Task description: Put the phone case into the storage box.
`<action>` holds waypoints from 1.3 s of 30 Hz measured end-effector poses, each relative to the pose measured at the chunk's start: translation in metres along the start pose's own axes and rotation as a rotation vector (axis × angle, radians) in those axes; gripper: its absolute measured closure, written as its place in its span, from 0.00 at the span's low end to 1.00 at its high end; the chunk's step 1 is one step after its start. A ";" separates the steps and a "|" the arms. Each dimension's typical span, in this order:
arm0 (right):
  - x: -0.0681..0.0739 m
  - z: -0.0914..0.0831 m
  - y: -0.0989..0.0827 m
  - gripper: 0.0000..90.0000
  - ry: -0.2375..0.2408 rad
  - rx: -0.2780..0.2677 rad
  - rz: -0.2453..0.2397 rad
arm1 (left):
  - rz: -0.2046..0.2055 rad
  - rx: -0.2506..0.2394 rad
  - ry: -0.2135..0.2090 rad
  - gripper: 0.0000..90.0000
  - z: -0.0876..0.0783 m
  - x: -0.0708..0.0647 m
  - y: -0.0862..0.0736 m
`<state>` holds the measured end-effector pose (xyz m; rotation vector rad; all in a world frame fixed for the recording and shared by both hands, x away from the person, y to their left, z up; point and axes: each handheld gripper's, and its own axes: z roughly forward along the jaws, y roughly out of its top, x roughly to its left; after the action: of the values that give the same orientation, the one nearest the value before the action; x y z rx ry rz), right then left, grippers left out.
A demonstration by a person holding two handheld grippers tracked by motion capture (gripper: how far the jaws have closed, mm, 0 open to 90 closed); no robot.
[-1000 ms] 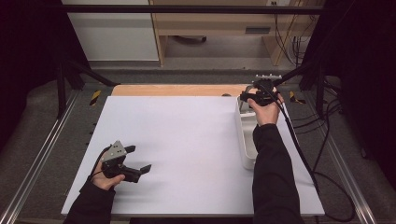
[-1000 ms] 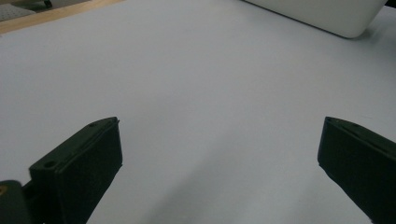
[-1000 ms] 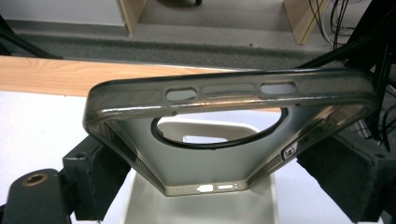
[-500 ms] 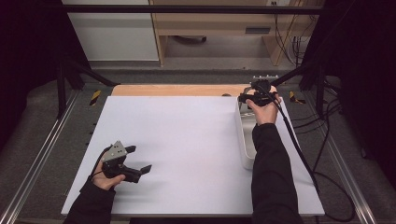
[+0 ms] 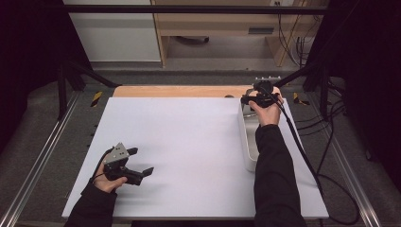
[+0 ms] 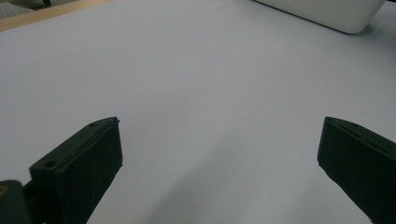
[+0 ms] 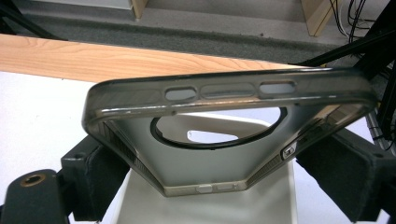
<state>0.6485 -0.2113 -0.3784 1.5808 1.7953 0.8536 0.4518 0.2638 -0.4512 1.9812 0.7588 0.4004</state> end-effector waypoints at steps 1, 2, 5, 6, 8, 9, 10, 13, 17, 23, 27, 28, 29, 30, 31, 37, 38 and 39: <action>0.000 0.000 0.000 0.13 -0.001 0.003 0.004 | 0.000 0.000 -0.001 0.00 0.000 0.000 0.000; 0.000 0.001 0.000 0.13 -0.006 0.004 -0.006 | 0.000 0.000 -0.001 0.00 0.000 0.000 0.000; 0.000 0.002 0.000 0.13 -0.007 0.015 -0.005 | 0.000 0.000 -0.001 0.00 0.000 0.000 0.000; 0.000 0.003 0.000 0.13 -0.007 0.017 -0.008 | 0.000 0.001 -0.001 0.00 0.000 0.000 0.000; -0.001 0.004 0.000 0.13 -0.008 0.023 -0.003 | 0.000 0.002 -0.002 0.00 0.000 0.000 0.000; -0.001 0.004 0.000 0.13 -0.009 0.025 -0.002 | 0.001 0.003 -0.002 0.00 0.000 0.000 0.000; -0.002 0.004 0.000 0.13 -0.008 0.027 -0.003 | 0.001 0.004 -0.002 0.00 0.000 0.000 0.000; -0.001 0.006 0.000 0.13 -0.007 0.034 -0.007 | 0.001 0.004 -0.002 0.00 0.001 0.000 0.000; -0.001 0.009 0.000 0.13 -0.010 0.035 -0.005 | 0.001 0.003 -0.002 0.00 0.000 0.000 0.000; -0.001 0.010 0.001 0.13 -0.007 0.035 -0.006 | 0.002 0.006 -0.002 0.00 0.001 0.000 0.000; -0.001 0.011 0.001 0.13 -0.009 0.032 -0.006 | 0.003 0.006 -0.002 0.00 0.001 0.000 0.000; -0.001 0.011 0.001 0.13 -0.010 0.031 -0.006 | 0.003 0.007 -0.002 0.00 0.001 0.000 0.000; -0.001 0.011 0.001 0.13 -0.009 0.031 -0.005 | 0.004 0.007 -0.002 0.00 0.001 0.000 0.000; -0.001 0.011 0.001 0.13 -0.009 0.030 -0.004 | 0.004 0.008 -0.001 0.00 0.001 0.000 -0.001; -0.002 0.011 0.001 0.13 -0.008 0.030 0.000 | 0.004 0.009 -0.001 0.00 0.001 0.000 -0.001; -0.001 0.011 0.001 0.12 -0.003 0.028 -0.011 | 0.005 0.010 -0.001 0.00 0.001 0.000 -0.001; -0.001 0.011 0.001 0.12 -0.003 0.028 -0.010 | 0.005 0.009 -0.001 0.00 0.001 0.000 -0.001; -0.001 0.011 0.001 0.10 0.000 0.029 -0.009 | 0.005 0.009 -0.002 0.00 0.001 0.000 -0.001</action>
<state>0.6583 -0.2116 -0.3844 1.5895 1.8209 0.8266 0.4522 0.2631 -0.4524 1.9922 0.7556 0.3993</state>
